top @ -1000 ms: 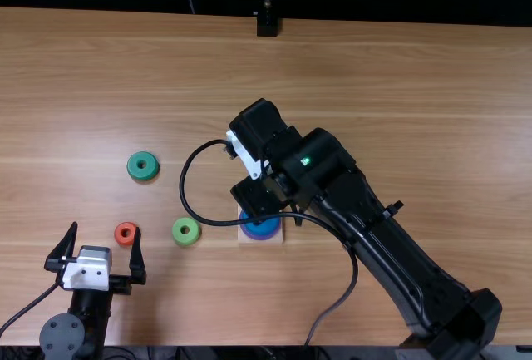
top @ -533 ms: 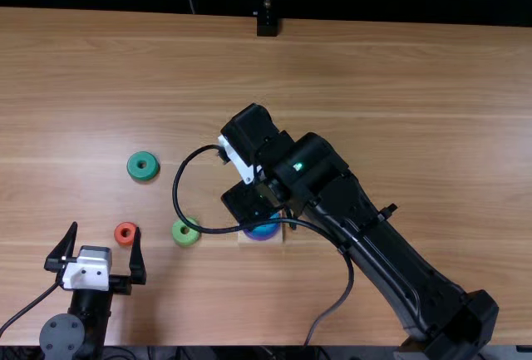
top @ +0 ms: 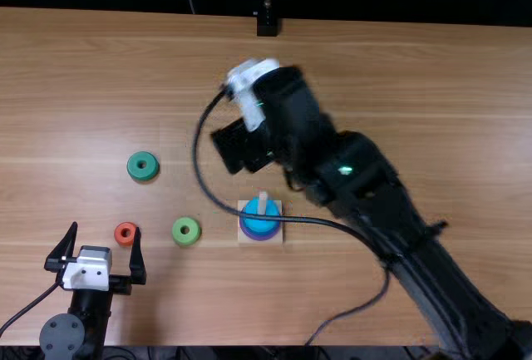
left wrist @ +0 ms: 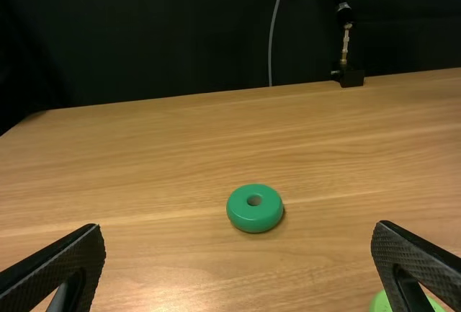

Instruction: Build the Hanoi tower: stack the rings onto the peg from bottom to top in this color order: purple, dark blue, light blue, dark green, light green, yellow, orange.

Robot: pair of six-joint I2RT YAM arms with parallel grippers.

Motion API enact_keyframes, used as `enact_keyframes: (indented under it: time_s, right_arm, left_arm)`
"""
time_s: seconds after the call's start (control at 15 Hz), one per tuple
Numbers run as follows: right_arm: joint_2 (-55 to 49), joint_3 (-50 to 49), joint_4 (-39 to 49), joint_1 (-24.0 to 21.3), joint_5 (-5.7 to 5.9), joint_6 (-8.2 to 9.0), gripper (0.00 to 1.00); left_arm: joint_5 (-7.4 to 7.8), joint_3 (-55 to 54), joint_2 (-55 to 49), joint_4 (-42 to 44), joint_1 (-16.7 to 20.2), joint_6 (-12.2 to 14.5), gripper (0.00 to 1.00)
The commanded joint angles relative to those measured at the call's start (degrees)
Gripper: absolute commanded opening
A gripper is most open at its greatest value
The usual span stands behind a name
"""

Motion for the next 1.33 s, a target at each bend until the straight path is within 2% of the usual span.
enact_keyframes:
  time_s: [0.0,0.2,0.33,0.6,0.73,0.87,1.0,1.2,1.27]
  right_arm:
    - [-6.9,-2.4,2.3,-3.8,0.72,0.03,1.00]
    - [-19.1,-14.2,11.5,-11.1,0.62,-0.08,1.00]
    - [-28.2,-26.6,21.1,-16.9,0.30,-0.08,1.00]
    - [-51.3,-58.7,52.4,-28.4,0.30,-0.60,1.00]
    - [-61.7,-72.6,61.4,-33.7,0.30,-0.50,1.00]
    - [-72.0,-82.4,63.6,-35.8,0.30,-0.39,1.00]
    - [-82.2,-90.1,63.5,-35.8,0.41,0.03,1.00]
    - [-98.0,-97.9,63.0,-37.2,0.41,-0.29,1.00]
    - [-98.0,-98.8,63.0,-37.9,0.41,-0.39,1.00]
  left_arm:
    - [0.46,-0.5,-0.7,-3.6,0.1,0.8,1.00]
    - [0.46,-0.5,-0.7,-3.6,0.1,0.8,1.00]
    - [0.46,-0.5,-0.7,-3.5,0.1,0.8,1.00]
    - [0.36,-0.5,-0.7,-3.5,0.1,0.8,1.00]
    - [0.46,-0.5,-0.7,-3.5,0.1,0.8,1.00]
    - [0.46,-0.5,-0.7,-3.6,0.1,0.8,1.00]
    - [0.46,-0.5,-0.7,-3.6,0.1,0.8,1.00]
    - [0.46,-0.5,-0.7,-3.5,0.1,0.8,1.00]
    - [0.46,-0.5,-0.7,-3.5,0.1,0.8,1.00]
